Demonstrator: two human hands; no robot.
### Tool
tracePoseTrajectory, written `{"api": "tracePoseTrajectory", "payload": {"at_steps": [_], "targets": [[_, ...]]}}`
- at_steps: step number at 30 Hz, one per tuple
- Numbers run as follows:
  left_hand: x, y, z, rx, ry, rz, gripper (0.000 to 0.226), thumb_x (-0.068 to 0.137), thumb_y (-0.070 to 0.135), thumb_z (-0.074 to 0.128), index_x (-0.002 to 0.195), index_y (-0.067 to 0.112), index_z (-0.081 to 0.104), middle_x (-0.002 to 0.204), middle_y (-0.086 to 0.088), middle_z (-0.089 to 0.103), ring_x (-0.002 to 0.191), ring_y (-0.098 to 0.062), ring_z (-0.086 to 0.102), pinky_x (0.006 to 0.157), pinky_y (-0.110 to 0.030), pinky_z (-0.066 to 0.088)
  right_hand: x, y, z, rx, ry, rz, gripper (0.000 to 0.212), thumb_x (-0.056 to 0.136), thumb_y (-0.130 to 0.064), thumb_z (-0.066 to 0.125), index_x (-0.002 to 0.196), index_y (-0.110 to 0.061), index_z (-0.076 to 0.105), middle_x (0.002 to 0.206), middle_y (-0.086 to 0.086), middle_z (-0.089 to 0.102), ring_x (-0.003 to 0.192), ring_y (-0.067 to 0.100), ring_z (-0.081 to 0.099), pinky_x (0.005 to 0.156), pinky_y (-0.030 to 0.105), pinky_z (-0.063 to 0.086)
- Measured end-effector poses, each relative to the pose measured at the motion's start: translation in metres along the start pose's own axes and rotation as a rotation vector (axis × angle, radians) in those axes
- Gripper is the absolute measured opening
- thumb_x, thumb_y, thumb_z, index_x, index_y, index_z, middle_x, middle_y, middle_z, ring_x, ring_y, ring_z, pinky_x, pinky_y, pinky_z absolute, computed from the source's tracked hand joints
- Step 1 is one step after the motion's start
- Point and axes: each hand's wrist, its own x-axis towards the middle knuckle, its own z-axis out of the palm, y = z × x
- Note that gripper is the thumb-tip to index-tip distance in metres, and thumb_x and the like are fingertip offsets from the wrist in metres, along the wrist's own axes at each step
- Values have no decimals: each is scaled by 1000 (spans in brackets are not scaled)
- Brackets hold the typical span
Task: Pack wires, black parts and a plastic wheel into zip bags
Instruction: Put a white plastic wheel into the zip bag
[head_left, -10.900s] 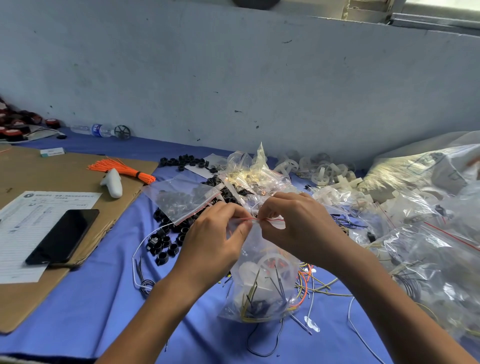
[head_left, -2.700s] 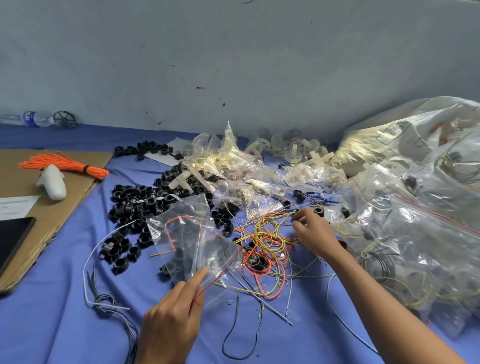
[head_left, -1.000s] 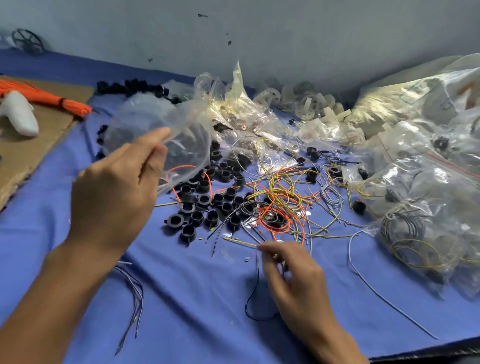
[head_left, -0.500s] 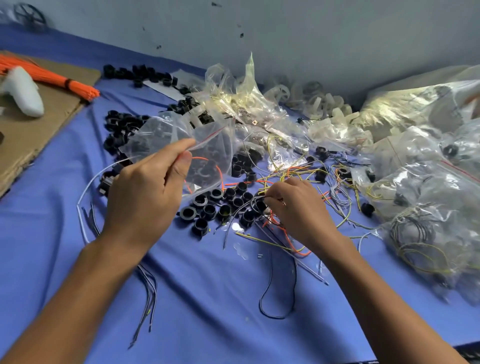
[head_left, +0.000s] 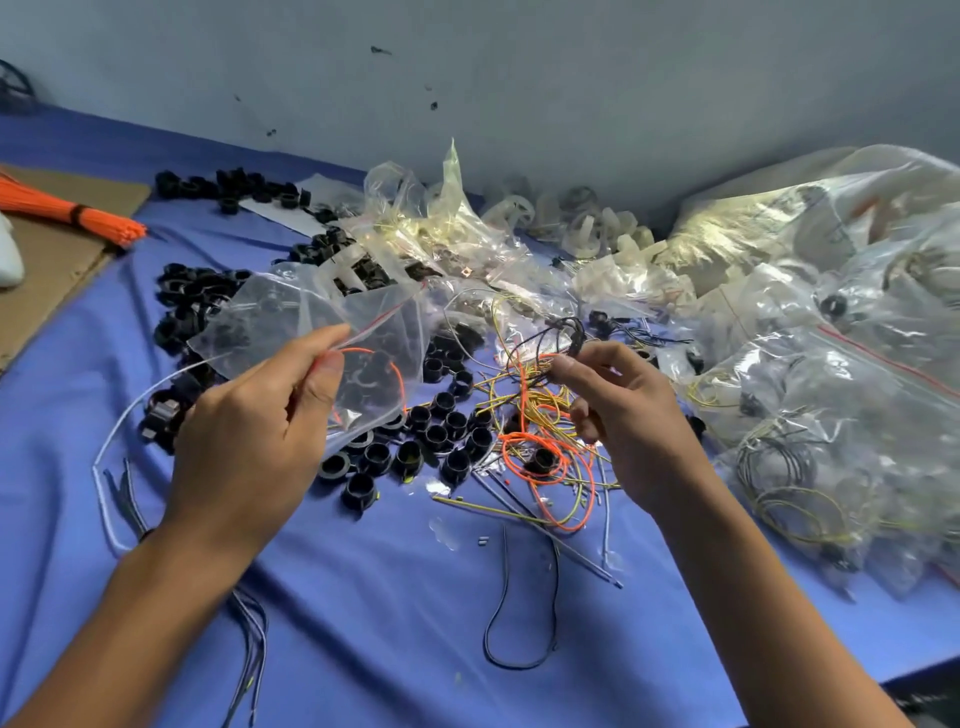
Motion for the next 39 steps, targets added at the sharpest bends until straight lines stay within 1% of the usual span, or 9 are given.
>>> {"api": "tracePoseTrajectory", "payload": {"at_steps": [3, 6, 9, 15, 21, 27, 30, 32, 39], "targets": [[0, 4, 0, -15, 0, 3, 34, 101, 38, 45, 126, 28, 65, 63, 8, 52, 69, -25, 57, 59, -29, 30, 1, 0, -4, -56, 63, -126, 19, 84, -14, 74, 81, -15, 55, 80, 5, 67, 61, 11, 56, 51, 24, 37], [-1, 6, -1, -23, -11, 5, 34, 100, 35, 46, 126, 27, 66, 72, -5, 65, 70, -32, 60, 60, -29, 31, 5, 2, -10, -220, 112, -319, 16, 89, -11, 70, 86, -12, 54, 89, 4, 73, 80, 16, 67, 72, 30, 53], [-2, 9, -1, -27, -28, -10, 35, 100, 36, 45, 126, 28, 66, 74, -8, 66, 71, -35, 62, 61, -29, 33, 7, 4, -10, -106, 63, -275, 15, 97, -11, 59, 100, -3, 46, 102, 9, 74, 99, 28, 70, 88, 39, 57], [-4, 6, 0, -13, -22, 16, 34, 100, 37, 46, 125, 28, 66, 79, -11, 70, 67, -29, 59, 60, -27, 33, 0, -3, -10, -30, 22, -251, 11, 100, -11, 53, 105, -2, 49, 97, 11, 74, 88, 26, 72, 75, 33, 58], [-6, 1, 1, -2, -27, 16, 34, 101, 42, 43, 125, 32, 64, 77, -7, 69, 60, -10, 37, 54, -21, 32, -15, -8, -7, -8, -13, -227, 5, 92, -10, 62, 93, -6, 65, 90, 13, 68, 81, 22, 63, 71, 35, 55], [-6, 1, 1, -17, -39, 7, 35, 101, 44, 42, 126, 32, 63, 77, -7, 69, 62, -23, 54, 57, -28, 34, -30, -3, 0, 24, -142, -179, 14, 88, -21, 62, 91, -11, 71, 81, 5, 70, 72, 15, 64, 63, 25, 52], [-6, 3, 2, -29, -40, 1, 35, 101, 44, 42, 126, 31, 63, 78, -8, 69, 68, -31, 62, 60, -30, 35, -34, 3, 5, 48, -189, -114, 15, 89, -22, 61, 94, -17, 74, 84, 5, 71, 74, 18, 63, 67, 31, 52], [-6, 4, 2, -45, -46, -5, 36, 101, 45, 42, 127, 31, 63, 77, -8, 68, 68, -32, 62, 59, -30, 36, -36, 6, 9, 64, -250, -82, 13, 90, -23, 64, 98, -17, 73, 88, 6, 71, 75, 20, 60, 70, 35, 50], [-6, 6, 3, -67, -67, -18, 38, 101, 46, 39, 128, 32, 63, 82, -4, 72, 72, -32, 65, 59, -30, 36, -44, 4, 31, 318, -479, 80, 17, 80, -25, 73, 95, -17, 75, 86, 8, 70, 73, 19, 64, 67, 25, 52]]}}
